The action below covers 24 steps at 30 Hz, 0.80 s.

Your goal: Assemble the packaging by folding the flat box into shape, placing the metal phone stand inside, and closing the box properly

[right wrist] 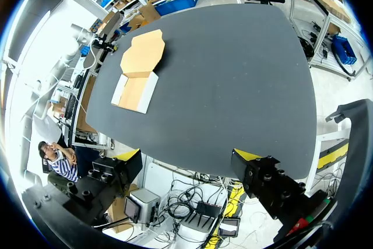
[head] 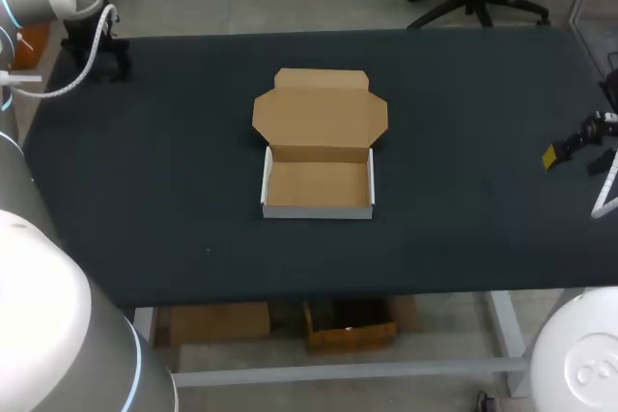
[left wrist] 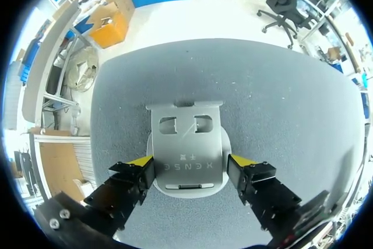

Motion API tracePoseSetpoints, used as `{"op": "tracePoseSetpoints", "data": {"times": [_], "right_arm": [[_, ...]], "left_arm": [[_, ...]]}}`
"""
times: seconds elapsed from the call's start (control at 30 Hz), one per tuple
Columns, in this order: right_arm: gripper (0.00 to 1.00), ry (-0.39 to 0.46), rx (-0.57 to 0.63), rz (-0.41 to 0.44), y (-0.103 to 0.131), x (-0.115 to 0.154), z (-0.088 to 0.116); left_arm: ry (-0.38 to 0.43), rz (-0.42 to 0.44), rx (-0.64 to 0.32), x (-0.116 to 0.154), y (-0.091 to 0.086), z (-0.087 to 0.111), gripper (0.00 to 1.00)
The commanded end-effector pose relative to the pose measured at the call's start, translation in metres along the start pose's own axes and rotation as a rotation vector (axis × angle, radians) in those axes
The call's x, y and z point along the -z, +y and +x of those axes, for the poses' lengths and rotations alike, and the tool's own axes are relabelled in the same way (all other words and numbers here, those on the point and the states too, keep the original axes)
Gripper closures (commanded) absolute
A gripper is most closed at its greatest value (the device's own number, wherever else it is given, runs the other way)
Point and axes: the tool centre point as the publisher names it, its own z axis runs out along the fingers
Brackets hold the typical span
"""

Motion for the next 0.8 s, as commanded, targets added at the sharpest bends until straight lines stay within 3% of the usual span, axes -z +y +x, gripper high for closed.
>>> {"op": "tracePoseSetpoints", "data": {"times": [0.03,0.43,0.57,0.63,0.8], "right_arm": [[0.00,0.002,0.000,0.003,-0.0002,0.0020,0.0005],[0.00,0.002,0.000,0.003,-0.0002,0.0020,0.0005],[0.00,0.002,0.000,0.003,-0.0002,0.0020,0.0005],[0.00,0.002,0.000,0.003,-0.0002,0.0020,0.0005],[0.00,0.002,0.000,0.003,-0.0002,0.0020,0.0005]], "left_arm": [[0.002,-0.185,0.001,-0.0058,-0.0096,-0.0021,0.22],[-0.001,-0.191,0.005,-0.0078,-0.0106,-0.0038,0.33],[-0.003,-0.190,0.005,-0.0080,-0.0107,-0.0041,0.72],[-0.003,-0.188,0.005,-0.0080,-0.0107,-0.0042,0.99],[-0.004,-0.184,0.004,-0.0064,-0.0103,-0.0047,1.00]]}}
